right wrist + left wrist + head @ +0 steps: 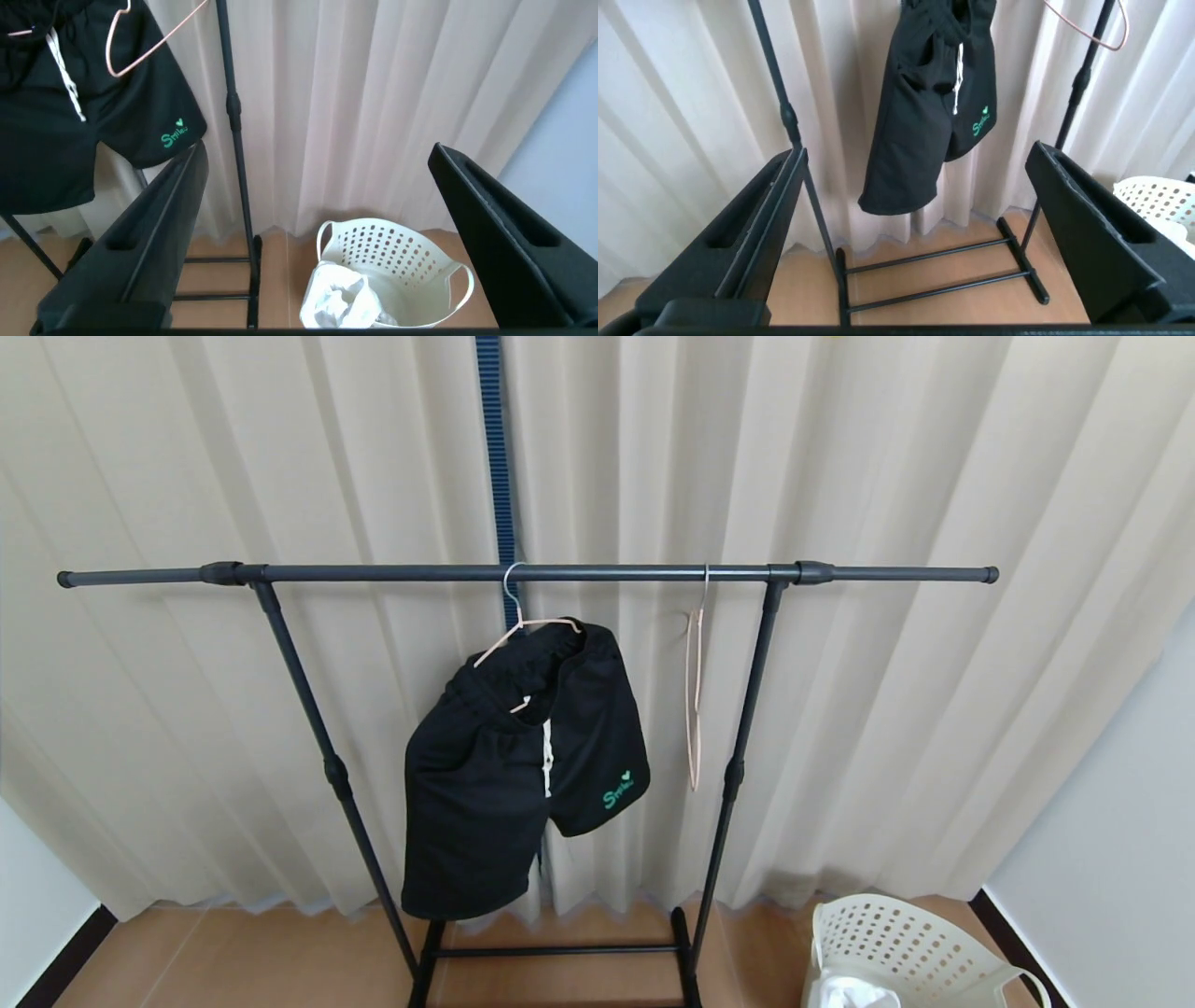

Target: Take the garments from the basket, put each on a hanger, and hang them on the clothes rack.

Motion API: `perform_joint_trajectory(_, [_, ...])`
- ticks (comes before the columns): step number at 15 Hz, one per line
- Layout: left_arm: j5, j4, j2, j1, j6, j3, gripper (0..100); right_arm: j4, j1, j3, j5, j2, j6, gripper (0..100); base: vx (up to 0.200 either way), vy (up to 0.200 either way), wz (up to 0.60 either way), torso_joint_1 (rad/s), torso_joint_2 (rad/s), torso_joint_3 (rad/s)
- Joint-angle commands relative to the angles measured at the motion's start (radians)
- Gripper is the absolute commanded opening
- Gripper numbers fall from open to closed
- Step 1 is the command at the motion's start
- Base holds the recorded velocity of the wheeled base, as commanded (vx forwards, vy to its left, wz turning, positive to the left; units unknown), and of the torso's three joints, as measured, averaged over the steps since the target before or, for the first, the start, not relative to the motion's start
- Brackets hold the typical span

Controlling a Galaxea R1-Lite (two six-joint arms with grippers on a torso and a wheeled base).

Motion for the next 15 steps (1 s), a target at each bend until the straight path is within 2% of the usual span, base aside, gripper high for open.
perform_joint_trajectory(1, [-0.015, 0.000, 0.001, 0.000, -0.010, 0.000, 100, 0.000, 0.000, 0.000, 0.000, -0.002, 0.000, 100, 0.000, 0.000, 0.00, 0.000, 0.00, 0.000])
perform_joint_trajectory(15, [-0.018, 0.000, 0.001, 0.000, -0.010, 0.000, 100, 0.000, 0.000, 0.000, 0.000, -0.002, 0.000, 100, 0.000, 0.000, 0.00, -0.142, 0.34, 0.189])
